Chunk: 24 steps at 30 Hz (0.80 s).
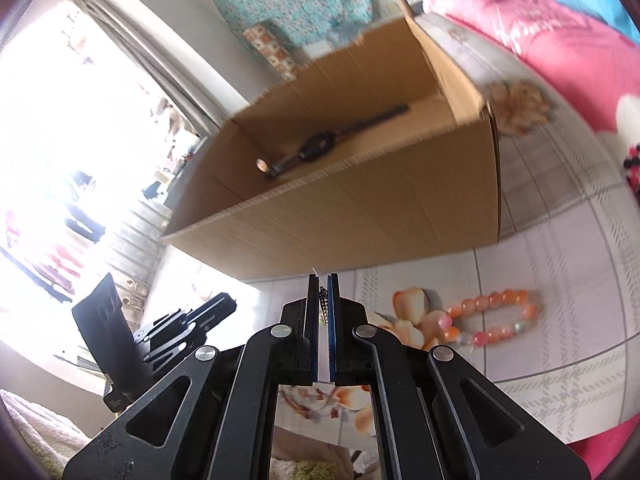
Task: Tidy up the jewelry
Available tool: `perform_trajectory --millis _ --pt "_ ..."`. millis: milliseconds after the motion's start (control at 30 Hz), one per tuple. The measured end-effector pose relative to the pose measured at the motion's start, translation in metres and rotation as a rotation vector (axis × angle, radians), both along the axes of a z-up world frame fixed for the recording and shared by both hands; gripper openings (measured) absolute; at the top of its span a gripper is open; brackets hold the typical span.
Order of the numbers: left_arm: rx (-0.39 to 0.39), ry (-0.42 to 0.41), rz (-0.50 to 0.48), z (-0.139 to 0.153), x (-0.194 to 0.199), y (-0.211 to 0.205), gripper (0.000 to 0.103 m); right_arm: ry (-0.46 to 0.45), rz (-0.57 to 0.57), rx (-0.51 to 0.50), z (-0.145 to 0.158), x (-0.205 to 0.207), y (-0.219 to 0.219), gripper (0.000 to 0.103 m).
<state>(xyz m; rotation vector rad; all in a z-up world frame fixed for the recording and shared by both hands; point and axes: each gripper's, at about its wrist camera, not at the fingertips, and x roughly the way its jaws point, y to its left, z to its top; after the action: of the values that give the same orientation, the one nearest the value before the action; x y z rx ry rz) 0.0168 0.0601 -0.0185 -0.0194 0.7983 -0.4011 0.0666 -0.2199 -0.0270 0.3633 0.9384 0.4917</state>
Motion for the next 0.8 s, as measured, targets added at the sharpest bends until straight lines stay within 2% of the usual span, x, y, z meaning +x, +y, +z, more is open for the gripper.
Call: perform_trajectory --millis 267,400,500,533,633,667,800 --pt "-0.071 -0.127 -0.083 0.065 -0.023 -0.004 0.012 -0.114 0.035 0.041 0.035 -0.005 -0.002 0.002" --pt "-0.109 -0.181 -0.135 0.101 -0.012 -0.011 0.012 -0.192 0.059 0.016 0.059 0.002 0.002 0.002" --pt "-0.089 -0.182 -0.152 0.116 0.01 -0.022 0.012 -0.243 0.084 -0.002 0.076 0.018 0.009 0.002" --pt "-0.086 -0.174 -0.159 0.118 0.02 -0.026 0.012 -0.247 0.087 -0.009 0.079 0.024 0.009 0.002" --pt "-0.093 -0.074 -0.169 0.112 0.06 -0.04 0.012 -0.2 0.086 -0.053 0.075 0.055 0.012 0.002" --pt "-0.093 -0.018 -0.163 0.105 0.079 -0.046 0.012 -0.18 0.085 -0.067 0.07 0.063 0.011 0.002" --pt "-0.082 0.093 -0.175 0.081 0.116 -0.068 0.012 -0.079 0.076 -0.13 0.049 0.1 0.012 0.002"
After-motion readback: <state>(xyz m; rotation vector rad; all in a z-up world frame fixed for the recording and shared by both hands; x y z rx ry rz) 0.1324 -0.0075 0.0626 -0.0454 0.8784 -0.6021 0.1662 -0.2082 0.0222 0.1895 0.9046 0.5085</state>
